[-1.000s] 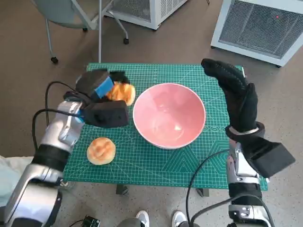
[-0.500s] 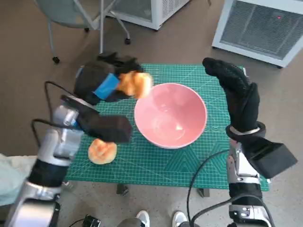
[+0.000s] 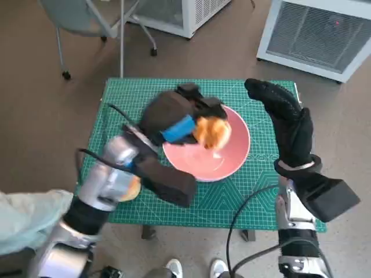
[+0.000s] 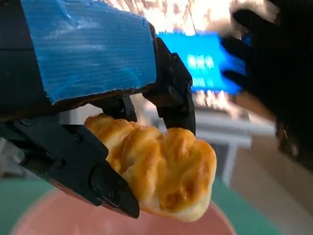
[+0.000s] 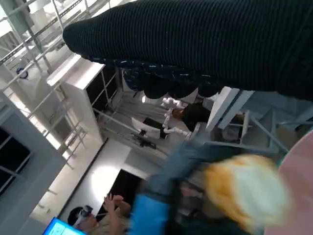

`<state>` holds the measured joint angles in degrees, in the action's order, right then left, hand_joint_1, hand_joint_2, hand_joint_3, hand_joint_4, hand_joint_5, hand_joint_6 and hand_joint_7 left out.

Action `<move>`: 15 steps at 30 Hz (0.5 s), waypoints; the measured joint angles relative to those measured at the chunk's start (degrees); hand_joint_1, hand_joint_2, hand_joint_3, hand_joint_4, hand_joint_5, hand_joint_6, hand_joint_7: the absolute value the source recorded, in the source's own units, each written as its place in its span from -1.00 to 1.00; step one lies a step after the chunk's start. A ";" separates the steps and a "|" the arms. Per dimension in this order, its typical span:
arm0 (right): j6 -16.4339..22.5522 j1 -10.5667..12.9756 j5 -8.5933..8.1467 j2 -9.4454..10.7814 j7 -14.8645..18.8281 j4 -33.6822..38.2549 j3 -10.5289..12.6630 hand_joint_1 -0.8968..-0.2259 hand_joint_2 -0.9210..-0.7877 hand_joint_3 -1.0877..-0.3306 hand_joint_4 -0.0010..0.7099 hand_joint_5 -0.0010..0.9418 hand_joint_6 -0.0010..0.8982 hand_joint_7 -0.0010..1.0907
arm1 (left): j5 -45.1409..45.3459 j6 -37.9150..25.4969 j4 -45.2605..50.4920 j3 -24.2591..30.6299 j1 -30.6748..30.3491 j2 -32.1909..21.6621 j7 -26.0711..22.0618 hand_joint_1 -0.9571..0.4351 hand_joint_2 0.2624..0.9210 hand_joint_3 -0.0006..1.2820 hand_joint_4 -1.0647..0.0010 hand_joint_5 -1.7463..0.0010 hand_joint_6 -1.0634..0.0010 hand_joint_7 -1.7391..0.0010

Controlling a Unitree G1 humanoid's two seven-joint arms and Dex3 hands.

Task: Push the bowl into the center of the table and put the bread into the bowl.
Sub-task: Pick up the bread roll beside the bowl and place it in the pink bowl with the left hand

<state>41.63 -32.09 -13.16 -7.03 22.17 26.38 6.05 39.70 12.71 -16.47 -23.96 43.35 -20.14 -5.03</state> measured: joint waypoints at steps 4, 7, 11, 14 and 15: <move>0.15 0.24 0.31 -0.03 -0.12 -0.19 0.10 -0.62 -1.00 -0.24 -0.67 -1.00 -1.00 -0.11 | 0.74 1.30 -5.72 -1.32 1.06 1.53 0.74 0.38 0.95 -0.98 -0.52 -0.20 -0.30 -0.26; 0.27 0.43 0.65 -0.09 -0.44 -0.25 0.24 -0.62 -1.00 -0.24 -0.67 -1.00 -1.00 -0.11 | 0.74 2.25 -9.56 -1.88 1.83 2.54 1.29 0.38 0.96 -0.98 -0.51 -0.19 -0.29 -0.27; 0.34 0.75 1.26 -0.17 -0.95 -0.55 0.35 -0.62 -1.00 -0.24 -0.67 -1.00 -1.00 -0.12 | 0.75 3.93 -15.43 -2.61 3.30 3.81 2.47 0.38 0.98 -0.98 -0.48 -0.21 -0.27 -0.29; 0.35 0.98 1.74 -0.18 -1.33 -0.87 0.36 -0.62 -1.00 -0.24 -0.67 -1.00 -1.00 -0.12 | 0.74 4.60 -18.92 -2.82 4.06 4.56 3.16 0.38 0.99 -0.89 -0.37 -0.32 -0.12 -0.34; 0.35 1.05 1.90 -0.17 -1.49 -0.96 0.36 -0.62 -1.00 -0.24 -0.67 -1.00 -1.00 -0.12 | 0.66 4.83 -19.95 -2.82 4.19 4.75 3.16 0.38 0.99 -0.85 -0.33 -0.37 -0.05 -0.36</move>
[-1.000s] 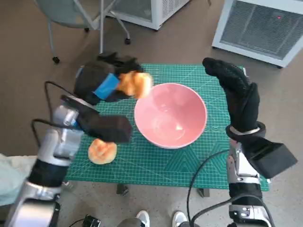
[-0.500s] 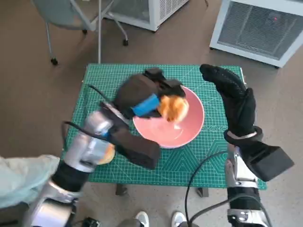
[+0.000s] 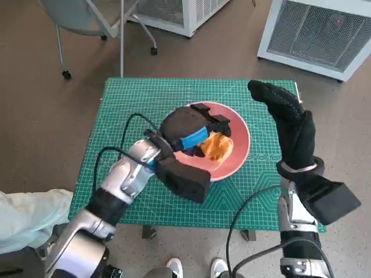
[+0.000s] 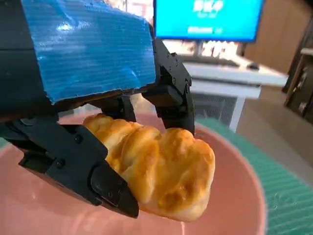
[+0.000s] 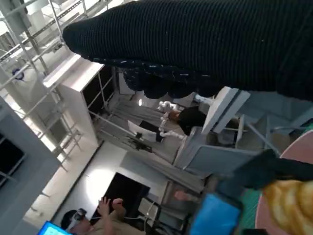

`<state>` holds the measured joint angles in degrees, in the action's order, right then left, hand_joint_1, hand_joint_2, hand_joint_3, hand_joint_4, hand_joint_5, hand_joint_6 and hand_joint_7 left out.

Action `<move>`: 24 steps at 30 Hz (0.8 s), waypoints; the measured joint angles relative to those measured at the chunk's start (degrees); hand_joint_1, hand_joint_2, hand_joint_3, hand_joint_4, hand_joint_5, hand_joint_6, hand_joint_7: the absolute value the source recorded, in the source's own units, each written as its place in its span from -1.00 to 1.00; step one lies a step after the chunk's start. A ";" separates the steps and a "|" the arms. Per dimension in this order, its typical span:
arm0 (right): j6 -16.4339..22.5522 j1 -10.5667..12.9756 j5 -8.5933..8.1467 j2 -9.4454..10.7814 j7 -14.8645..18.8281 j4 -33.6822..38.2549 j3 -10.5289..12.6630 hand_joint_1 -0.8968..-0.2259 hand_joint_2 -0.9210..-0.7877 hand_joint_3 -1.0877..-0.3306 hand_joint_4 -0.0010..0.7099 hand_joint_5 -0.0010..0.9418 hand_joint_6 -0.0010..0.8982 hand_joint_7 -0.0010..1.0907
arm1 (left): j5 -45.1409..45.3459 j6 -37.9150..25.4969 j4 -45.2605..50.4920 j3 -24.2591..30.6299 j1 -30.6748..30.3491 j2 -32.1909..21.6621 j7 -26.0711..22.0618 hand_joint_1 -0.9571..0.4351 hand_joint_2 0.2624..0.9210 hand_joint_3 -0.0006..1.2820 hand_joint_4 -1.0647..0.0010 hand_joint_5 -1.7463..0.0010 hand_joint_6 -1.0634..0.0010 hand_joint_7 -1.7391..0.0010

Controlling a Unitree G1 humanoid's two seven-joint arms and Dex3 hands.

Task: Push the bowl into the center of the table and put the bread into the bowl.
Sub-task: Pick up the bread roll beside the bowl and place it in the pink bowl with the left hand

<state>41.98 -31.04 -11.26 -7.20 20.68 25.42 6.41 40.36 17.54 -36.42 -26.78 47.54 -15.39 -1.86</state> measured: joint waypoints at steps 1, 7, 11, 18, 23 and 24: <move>0.00 0.05 0.13 0.00 -0.12 -0.05 0.01 -0.62 -1.00 -0.24 -0.67 -1.00 -1.00 -0.12 | -0.12 0.20 -0.60 0.00 0.06 0.10 -0.03 0.38 0.96 -0.85 -0.21 -0.23 0.03 -0.24; 0.00 0.34 0.52 0.00 -0.97 -0.32 0.01 -0.62 -1.00 -0.24 -0.66 -1.00 -1.00 -0.12 | -0.61 -0.58 0.36 0.20 -0.20 -0.34 -2.70 0.17 0.62 -0.97 0.53 0.87 0.34 0.84; 0.00 0.35 0.91 0.01 -1.44 -0.52 -0.04 -0.62 -1.00 -0.24 -0.66 -0.99 -1.00 -0.12 | -0.68 -1.38 3.31 0.37 -0.76 -1.24 -4.95 -0.09 0.58 -0.98 0.73 0.96 0.44 0.95; 0.00 0.44 1.13 0.18 -1.64 -0.70 -0.18 -0.62 -1.00 -0.24 -0.66 -0.99 -1.00 -0.12 | -5.52 -4.42 15.15 2.91 -3.99 -4.84 -15.37 -0.28 0.54 -1.00 0.97 1.00 0.58 1.00; 0.03 0.43 1.12 0.39 -1.64 -0.71 -0.26 -0.62 -1.00 -0.24 -0.66 -0.99 -1.00 -0.12 | -10.54 -8.45 25.39 6.00 -6.78 -8.16 -23.99 -0.30 0.47 -1.00 0.99 1.00 0.60 1.00; 0.03 0.42 1.11 0.44 -1.64 -0.71 -0.29 -0.61 -1.00 -0.24 -0.66 -0.99 -1.00 -0.12 | -11.50 -9.11 27.19 6.71 -7.34 -8.83 -25.17 -0.30 0.46 -1.00 1.00 1.00 0.60 1.00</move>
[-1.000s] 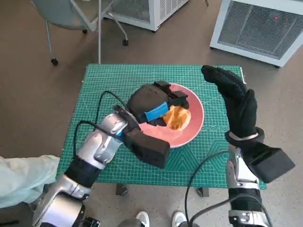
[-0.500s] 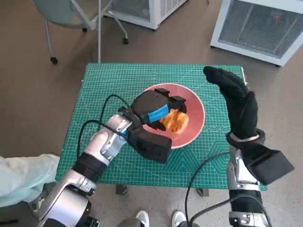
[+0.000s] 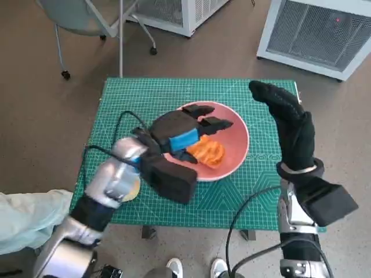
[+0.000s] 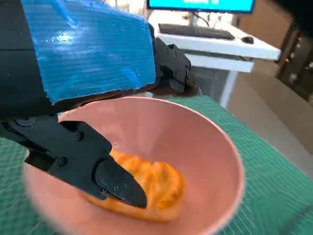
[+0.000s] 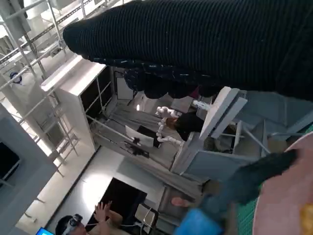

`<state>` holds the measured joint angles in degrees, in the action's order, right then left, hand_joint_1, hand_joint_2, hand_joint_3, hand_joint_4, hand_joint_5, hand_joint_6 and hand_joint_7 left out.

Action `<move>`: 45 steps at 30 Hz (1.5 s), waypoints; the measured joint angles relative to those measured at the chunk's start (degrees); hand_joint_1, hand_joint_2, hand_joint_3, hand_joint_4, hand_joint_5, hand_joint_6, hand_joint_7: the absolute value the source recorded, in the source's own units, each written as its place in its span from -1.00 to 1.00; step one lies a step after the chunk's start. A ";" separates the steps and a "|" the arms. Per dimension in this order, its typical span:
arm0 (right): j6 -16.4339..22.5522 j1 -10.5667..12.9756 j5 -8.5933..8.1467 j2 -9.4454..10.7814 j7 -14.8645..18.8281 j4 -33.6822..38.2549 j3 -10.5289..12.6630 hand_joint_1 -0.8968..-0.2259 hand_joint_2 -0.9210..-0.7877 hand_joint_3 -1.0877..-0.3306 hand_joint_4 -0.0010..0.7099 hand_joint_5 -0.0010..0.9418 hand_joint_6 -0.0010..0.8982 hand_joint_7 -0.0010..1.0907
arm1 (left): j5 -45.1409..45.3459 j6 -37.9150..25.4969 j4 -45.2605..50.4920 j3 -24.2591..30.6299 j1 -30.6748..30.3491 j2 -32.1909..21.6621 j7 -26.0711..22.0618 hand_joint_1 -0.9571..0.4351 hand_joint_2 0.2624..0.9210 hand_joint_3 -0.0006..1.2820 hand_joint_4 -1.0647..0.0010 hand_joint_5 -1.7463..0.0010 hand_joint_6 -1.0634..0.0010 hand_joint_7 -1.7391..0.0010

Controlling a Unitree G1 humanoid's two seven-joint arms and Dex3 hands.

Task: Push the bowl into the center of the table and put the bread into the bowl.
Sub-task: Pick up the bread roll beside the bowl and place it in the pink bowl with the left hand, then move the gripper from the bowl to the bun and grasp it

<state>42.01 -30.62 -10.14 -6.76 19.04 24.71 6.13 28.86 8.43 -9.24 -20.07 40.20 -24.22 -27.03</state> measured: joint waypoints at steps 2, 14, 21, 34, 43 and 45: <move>0.02 0.00 -0.01 0.09 0.00 0.02 -0.04 -0.61 -1.00 -0.24 -0.66 -0.99 -1.00 -0.12 | -2.07 -1.55 4.50 1.98 -1.51 -1.60 -2.59 -0.30 0.45 -1.00 1.00 1.00 0.60 1.00; 0.04 -0.01 -0.98 0.35 0.29 0.22 -0.25 -0.62 -1.00 -0.24 -0.66 -1.00 -1.00 -0.12 | -18.61 -5.55 23.76 20.66 -11.29 -15.04 -13.40 -0.26 0.38 -1.00 0.93 0.98 0.55 0.98; 0.04 -0.10 -1.16 0.41 0.91 0.67 -0.38 -0.62 -1.00 -0.24 -0.66 -1.00 -1.00 -0.12 | -22.41 -3.72 24.39 28.09 -17.80 -20.76 -14.51 -0.26 0.36 -1.00 0.83 0.97 0.46 0.96; 0.04 -0.70 -1.42 0.50 1.43 2.45 -0.44 -0.62 -1.00 -0.23 -0.66 -1.00 -1.00 -0.12 | -21.59 -9.42 24.40 26.59 -24.95 -25.48 -18.24 -0.16 0.36 -1.00 0.80 0.99 0.45 0.98; 0.04 -2.08 -1.48 0.53 2.28 3.56 -0.56 -0.62 -1.00 -0.23 -0.67 -1.00 -1.00 -0.11 | -17.14 -15.61 26.19 23.17 -26.55 -25.73 -17.95 -0.07 0.34 -1.00 0.79 1.00 0.45 0.99; 0.04 -2.14 -1.54 0.52 2.51 3.70 -0.55 -0.61 -1.00 -0.23 -0.67 -1.00 -1.00 -0.11 | -15.83 -16.25 26.34 22.24 -26.95 -25.45 -17.28 -0.06 0.34 -1.00 0.78 0.99 0.45 0.99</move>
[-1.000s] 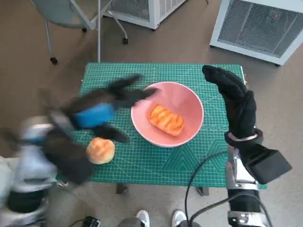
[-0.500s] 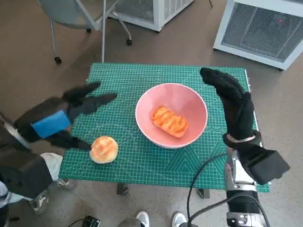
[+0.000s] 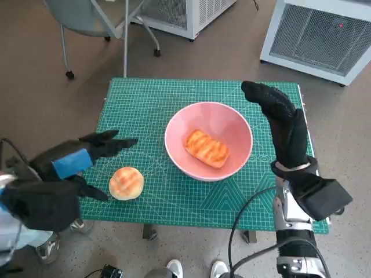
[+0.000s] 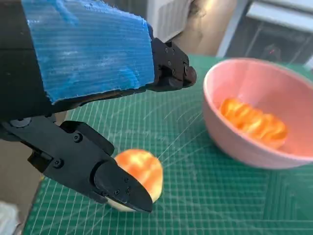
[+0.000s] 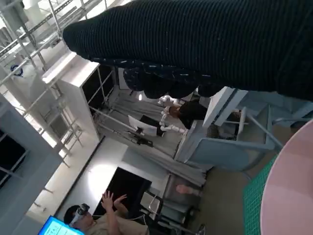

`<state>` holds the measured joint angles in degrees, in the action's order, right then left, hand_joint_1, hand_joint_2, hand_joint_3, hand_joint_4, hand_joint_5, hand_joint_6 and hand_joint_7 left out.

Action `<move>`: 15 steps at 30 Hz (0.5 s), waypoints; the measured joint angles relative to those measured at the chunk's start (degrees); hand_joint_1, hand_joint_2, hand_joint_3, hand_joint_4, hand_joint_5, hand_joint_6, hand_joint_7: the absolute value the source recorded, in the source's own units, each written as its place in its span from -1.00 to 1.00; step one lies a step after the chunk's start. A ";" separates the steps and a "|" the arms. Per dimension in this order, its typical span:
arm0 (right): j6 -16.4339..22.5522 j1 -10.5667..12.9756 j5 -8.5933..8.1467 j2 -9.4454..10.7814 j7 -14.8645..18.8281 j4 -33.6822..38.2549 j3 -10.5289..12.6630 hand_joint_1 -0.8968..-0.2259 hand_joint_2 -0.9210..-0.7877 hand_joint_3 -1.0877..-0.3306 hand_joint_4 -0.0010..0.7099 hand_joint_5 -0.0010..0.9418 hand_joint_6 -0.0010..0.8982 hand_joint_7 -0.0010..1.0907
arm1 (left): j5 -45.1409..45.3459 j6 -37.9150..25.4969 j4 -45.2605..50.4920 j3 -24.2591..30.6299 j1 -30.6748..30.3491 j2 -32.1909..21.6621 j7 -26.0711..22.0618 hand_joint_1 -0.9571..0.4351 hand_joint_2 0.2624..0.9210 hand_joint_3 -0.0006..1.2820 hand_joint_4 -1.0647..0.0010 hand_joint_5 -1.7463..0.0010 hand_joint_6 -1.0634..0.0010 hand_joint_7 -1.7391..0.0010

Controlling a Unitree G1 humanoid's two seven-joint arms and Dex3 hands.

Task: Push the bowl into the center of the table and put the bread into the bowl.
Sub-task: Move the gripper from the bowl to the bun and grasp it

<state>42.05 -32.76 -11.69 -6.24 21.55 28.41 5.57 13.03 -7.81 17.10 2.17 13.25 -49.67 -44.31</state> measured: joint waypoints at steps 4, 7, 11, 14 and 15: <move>-0.02 -0.05 -0.18 -0.01 0.34 0.21 0.00 -0.61 -1.00 -0.23 -0.67 -1.00 -1.00 -0.11 | 3.94 -0.85 0.01 -2.74 -0.99 0.77 2.13 -0.03 0.33 -1.00 0.76 0.99 0.44 0.99; -0.04 -0.06 -0.56 -0.05 0.51 0.26 0.02 -0.60 -1.00 -0.22 -0.67 -1.00 -1.00 -0.11 | 8.06 -1.47 -0.05 -5.32 -1.51 1.48 4.04 0.03 0.32 -1.00 0.72 0.98 0.42 0.99; -0.15 -0.08 -0.85 -0.15 0.82 0.29 0.02 -0.60 -1.00 -0.22 -0.67 -1.00 -1.00 -0.11 | 11.95 -1.94 -0.83 -8.16 -1.62 3.13 6.42 0.20 0.32 -1.00 0.57 0.98 0.28 0.97; -0.40 -0.09 -1.17 -0.22 1.05 0.27 0.05 -0.60 -1.00 -0.23 -0.67 -1.00 -1.00 -0.11 | 13.88 -1.98 -2.50 -10.01 -1.46 4.51 7.70 0.34 0.34 -0.99 0.42 0.98 0.17 0.97; -0.48 -0.09 -1.25 -0.26 1.16 0.24 0.07 -0.60 -1.00 -0.23 -0.67 -1.00 -1.00 -0.11 | 14.38 -2.01 -3.26 -10.57 -1.33 4.93 8.01 0.36 0.36 -0.98 0.37 0.98 0.14 0.97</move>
<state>41.57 -32.85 -12.94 -6.50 22.71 28.65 5.64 27.42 -9.82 13.85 -8.40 11.92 -44.74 -36.30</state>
